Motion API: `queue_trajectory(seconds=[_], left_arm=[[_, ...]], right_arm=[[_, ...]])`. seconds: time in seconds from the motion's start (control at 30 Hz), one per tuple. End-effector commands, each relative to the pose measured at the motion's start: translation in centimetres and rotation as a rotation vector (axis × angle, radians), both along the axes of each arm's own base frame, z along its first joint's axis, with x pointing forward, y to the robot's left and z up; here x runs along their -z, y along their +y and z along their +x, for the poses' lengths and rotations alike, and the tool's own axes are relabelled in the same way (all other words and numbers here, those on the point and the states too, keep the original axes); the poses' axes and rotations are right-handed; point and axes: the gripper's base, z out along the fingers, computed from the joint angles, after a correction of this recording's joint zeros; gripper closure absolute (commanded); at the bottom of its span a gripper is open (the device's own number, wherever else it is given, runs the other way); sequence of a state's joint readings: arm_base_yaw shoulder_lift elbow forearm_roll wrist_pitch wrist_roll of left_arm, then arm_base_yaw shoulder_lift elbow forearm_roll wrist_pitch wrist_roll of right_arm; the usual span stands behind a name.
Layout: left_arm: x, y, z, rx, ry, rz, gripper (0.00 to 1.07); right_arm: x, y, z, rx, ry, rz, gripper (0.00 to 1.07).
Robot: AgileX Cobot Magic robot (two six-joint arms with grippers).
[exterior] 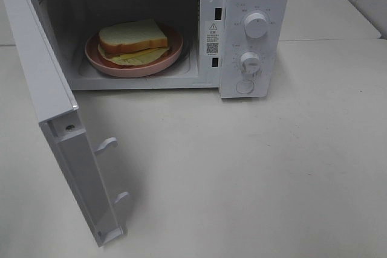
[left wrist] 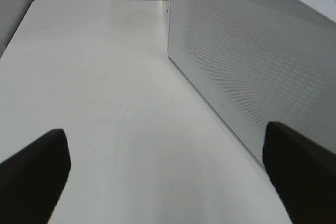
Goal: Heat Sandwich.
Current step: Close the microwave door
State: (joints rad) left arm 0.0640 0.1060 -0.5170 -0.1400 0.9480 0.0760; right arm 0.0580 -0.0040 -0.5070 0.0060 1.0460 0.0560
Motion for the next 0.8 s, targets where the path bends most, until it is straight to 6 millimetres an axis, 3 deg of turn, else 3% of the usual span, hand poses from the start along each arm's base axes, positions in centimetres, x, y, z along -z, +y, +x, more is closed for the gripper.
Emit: queue_trajectory(seconds=[0.03, 0.07, 0.1, 0.17, 0.2, 0.27, 0.3, 0.33, 0.37, 0.43, 0.8], left_arm=[[-0.6, 0.2, 1.8, -0.013, -0.001, -0.002, 0.30], [-0.6, 0.2, 1.8, -0.013, -0.001, -0.002, 0.30], [-0.6, 0.3, 2.3, -0.015, 0.006, -0.003, 0.42], [-0.5, 0.3, 3.2, -0.018, 0.013, -0.008, 0.54], [-0.3, 0.4, 4.1, -0.024, 0.017, -0.012, 0.67], [-0.2, 0.5, 4.5, -0.027, 0.019, -0.013, 0.72], [-0.1, 0.5, 5.0, -0.032, 0.009, -0.012, 0.79], [0.2, 0.7, 5.9, -0.040, 0.003, -0.013, 0.94], [0.2, 0.7, 5.9, -0.040, 0.003, -0.013, 0.94], [0.5, 0.8, 6.8, -0.048, -0.007, -0.014, 1.07], [3.5, 1.7, 10.8, -0.114, -0.243, 0.034, 1.07]], right_arm=[[0.0, 0.0, -0.3, 0.001, -0.038, 0.002, 0.31], [0.0, 0.0, -0.3, 0.001, -0.038, 0.002, 0.31], [0.0, 0.0, -0.3, 0.001, -0.038, 0.002, 0.31], [0.0, 0.0, -0.3, 0.001, -0.038, 0.002, 0.31], [0.0, 0.0, -0.3, 0.001, -0.038, 0.002, 0.31], [0.0, 0.0, -0.3, 0.001, -0.038, 0.002, 0.31], [0.0, 0.0, -0.3, 0.001, -0.038, 0.002, 0.31], [0.0, 0.0, -0.3, 0.001, -0.038, 0.002, 0.31], [0.0, 0.0, -0.3, 0.001, -0.038, 0.002, 0.31], [0.0, 0.0, -0.3, 0.001, -0.038, 0.002, 0.31], [0.0, 0.0, -0.3, 0.001, -0.038, 0.002, 0.31]])
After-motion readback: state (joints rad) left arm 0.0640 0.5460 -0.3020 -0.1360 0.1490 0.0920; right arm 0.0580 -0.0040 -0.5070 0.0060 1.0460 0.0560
